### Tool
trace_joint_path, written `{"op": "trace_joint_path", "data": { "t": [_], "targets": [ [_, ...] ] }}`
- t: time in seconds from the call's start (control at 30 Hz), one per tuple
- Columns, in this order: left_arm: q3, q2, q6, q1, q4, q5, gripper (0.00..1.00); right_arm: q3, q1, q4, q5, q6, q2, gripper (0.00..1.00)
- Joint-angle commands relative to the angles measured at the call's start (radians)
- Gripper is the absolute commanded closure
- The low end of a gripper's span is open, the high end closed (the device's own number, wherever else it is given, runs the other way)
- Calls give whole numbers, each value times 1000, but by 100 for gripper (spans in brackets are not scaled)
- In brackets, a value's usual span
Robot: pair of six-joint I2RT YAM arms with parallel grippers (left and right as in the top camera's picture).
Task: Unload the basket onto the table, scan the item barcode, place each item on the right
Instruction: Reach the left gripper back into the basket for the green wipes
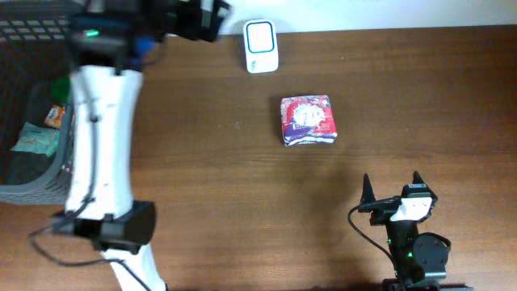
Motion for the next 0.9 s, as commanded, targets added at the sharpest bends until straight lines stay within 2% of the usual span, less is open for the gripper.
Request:
{"op": "trace_joint_path", "data": {
  "t": [0.0,0.13,0.23,0.33,0.37,0.47,0.6,0.67,0.7,0.87],
  "targets": [
    [6,-39,-80,189,-49,28,1,-9,9,-2,15,7,-6,1],
    [6,-23,-89,421,-166,17,1,-9,9,-2,15,7,-6,1],
    [4,16,-90,577,-213,-71,1,-9,9,-2,15,7,-6,1],
    [-10,58,-103,656,-241,-85,1,-9,9,-2,15,7,-6,1],
    [-21,74,-136,671,-243,-113,1,-9,9,-2,15,7,-6,1],
    [-80,138,-327,706,-277,-401,1,-9,9,-2,15,7,-6,1],
    [-170,198,-347,715,-262,-444,1,-9,9,-2,15,7,-6,1],
    [-232,228,-449,715,-266,-578,1,-9,9,-2,15,7,-6,1],
    [-245,237,-461,715,-265,-595,1,-9,9,-2,15,7,-6,1],
    [-327,318,-466,715,-197,-594,1,-9,9,-2,15,7,-6,1]
  ]
}}
